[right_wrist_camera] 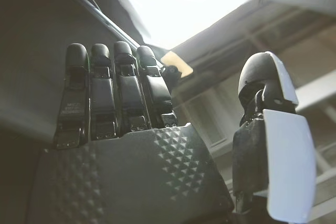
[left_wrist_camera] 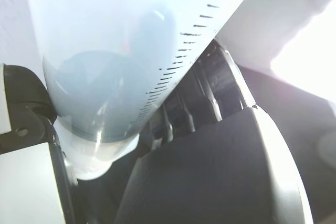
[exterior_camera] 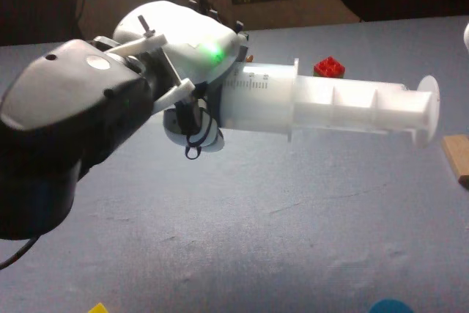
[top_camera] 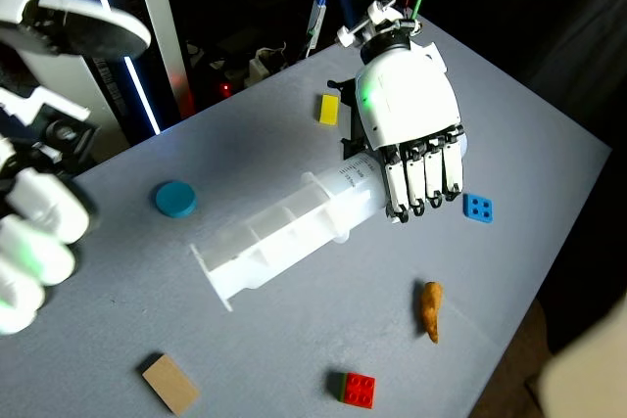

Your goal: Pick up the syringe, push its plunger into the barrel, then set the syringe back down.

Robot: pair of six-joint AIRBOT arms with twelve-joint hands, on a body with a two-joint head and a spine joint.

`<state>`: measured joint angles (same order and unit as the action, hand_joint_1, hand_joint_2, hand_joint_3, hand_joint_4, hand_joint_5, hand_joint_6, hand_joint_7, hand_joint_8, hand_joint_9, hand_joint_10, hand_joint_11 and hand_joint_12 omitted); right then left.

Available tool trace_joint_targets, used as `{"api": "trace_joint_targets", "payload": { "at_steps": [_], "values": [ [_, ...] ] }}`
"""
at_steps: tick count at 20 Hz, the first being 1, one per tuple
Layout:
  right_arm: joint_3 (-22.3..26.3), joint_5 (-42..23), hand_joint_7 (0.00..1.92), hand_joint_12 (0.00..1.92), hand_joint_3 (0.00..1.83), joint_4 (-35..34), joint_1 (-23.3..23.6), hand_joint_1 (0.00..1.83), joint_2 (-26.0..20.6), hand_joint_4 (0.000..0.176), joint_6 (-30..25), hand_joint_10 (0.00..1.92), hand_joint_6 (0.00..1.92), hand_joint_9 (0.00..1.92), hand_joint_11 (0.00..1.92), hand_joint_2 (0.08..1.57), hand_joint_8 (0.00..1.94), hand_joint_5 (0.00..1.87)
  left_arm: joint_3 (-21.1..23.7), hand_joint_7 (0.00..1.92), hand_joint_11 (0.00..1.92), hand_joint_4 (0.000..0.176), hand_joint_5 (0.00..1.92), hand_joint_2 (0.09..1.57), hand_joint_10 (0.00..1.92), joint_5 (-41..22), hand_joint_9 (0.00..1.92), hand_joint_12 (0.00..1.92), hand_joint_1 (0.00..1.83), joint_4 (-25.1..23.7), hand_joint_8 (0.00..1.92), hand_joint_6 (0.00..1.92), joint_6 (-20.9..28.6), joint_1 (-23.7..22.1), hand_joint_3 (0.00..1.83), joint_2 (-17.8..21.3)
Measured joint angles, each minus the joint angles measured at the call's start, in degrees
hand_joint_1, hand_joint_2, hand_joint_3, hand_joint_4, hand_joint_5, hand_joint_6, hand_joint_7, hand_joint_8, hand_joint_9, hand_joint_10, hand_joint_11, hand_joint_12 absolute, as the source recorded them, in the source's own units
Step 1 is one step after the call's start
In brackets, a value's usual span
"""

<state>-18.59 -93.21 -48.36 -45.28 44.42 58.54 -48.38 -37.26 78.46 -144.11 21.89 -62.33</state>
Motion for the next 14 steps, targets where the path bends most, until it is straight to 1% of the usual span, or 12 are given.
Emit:
{"api": "trace_joint_targets", "payload": {
  "at_steps": [1,3,4,5,7,9,10,11,12,14],
  "values": [
    [-0.07,-0.15,0.17,0.49,0.00,-0.96,-0.74,0.13,0.46,0.000,-2.32,0.00,0.00,0.15,0.00,1.05,0.00,0.15,0.00,0.79,0.58,0.000,0.82,1.19,1.47,-0.35,0.78,1.53,1.35,0.35,1.30,1.10,0.04,-0.11,0.00,0.11],
    [-0.09,-0.13,0.17,0.50,0.00,-3.15,-1.46,0.13,1.01,0.000,-6.51,0.00,0.00,0.16,0.00,1.05,0.00,0.15,0.20,0.80,0.58,0.000,0.83,1.19,1.46,-1.33,0.78,1.55,1.35,0.59,1.27,1.10,-0.07,-0.13,0.00,0.42],
    [-0.81,-0.33,0.17,0.50,0.00,-3.67,-2.03,0.14,1.68,0.000,-9.79,0.00,0.00,0.15,0.00,1.05,0.00,0.15,0.37,0.81,0.57,0.000,0.85,1.18,1.47,-1.73,0.79,1.56,1.34,0.66,1.27,1.06,-0.07,-0.24,0.00,0.42],
    [-1.68,-0.42,0.17,0.52,0.00,-3.65,-2.25,0.14,2.45,0.000,-12.57,0.00,0.00,0.16,0.00,1.04,0.00,0.15,0.61,0.80,0.57,0.000,0.83,1.19,1.47,-1.84,0.78,1.56,1.35,0.50,1.28,1.09,-0.07,-0.24,0.00,0.42],
    [-3.37,-0.39,0.17,0.50,0.00,-3.45,-3.04,0.11,3.96,0.000,-14.43,0.00,0.00,0.16,0.00,1.05,0.00,0.16,0.72,0.79,0.57,0.000,0.84,1.19,1.46,-1.14,0.78,1.54,1.35,0.59,1.28,1.09,-0.04,-0.24,0.00,0.39],
    [-7.13,0.20,0.17,0.47,0.00,-3.54,-4.33,0.12,6.08,0.000,-16.55,0.00,0.00,0.15,0.00,1.05,0.00,0.15,0.72,0.80,0.60,0.000,0.83,1.18,1.45,-1.11,0.78,1.53,1.35,0.59,1.28,1.10,-0.04,-0.24,0.00,0.39],
    [-9.03,1.11,0.18,0.46,0.00,-3.87,-4.79,0.12,6.91,0.000,-18.75,0.00,0.00,0.16,0.00,1.05,0.00,0.16,0.70,0.80,0.60,0.000,0.84,1.18,1.45,-1.38,0.79,1.52,1.36,0.57,1.27,1.09,-0.07,-0.24,0.00,0.42],
    [-10.12,2.12,0.18,0.51,0.00,-3.80,-4.98,0.13,7.17,0.000,-19.89,0.01,0.01,0.17,0.00,1.05,0.00,0.17,0.70,0.79,0.61,0.000,0.85,1.18,1.44,-1.42,0.78,1.50,1.35,0.61,1.27,1.09,-0.07,-0.31,0.00,0.42],
    [-10.69,4.09,0.19,0.51,0.00,-5.22,-4.85,0.13,7.28,0.000,-21.38,0.00,0.00,0.17,0.00,1.05,0.00,0.17,0.70,0.79,0.62,0.000,0.85,1.18,1.44,-1.44,0.79,1.50,1.36,0.63,1.28,1.09,-0.07,-0.35,0.00,0.42],
    [-10.84,6.19,0.18,0.53,0.00,-6.97,-4.26,0.10,8.00,0.000,-22.80,0.00,0.00,0.17,0.00,1.05,0.00,0.15,0.70,0.79,0.59,0.000,0.83,1.19,1.46,-1.40,0.77,1.53,1.35,0.59,1.30,1.10,-0.04,-0.35,0.00,0.42]
  ]
}}
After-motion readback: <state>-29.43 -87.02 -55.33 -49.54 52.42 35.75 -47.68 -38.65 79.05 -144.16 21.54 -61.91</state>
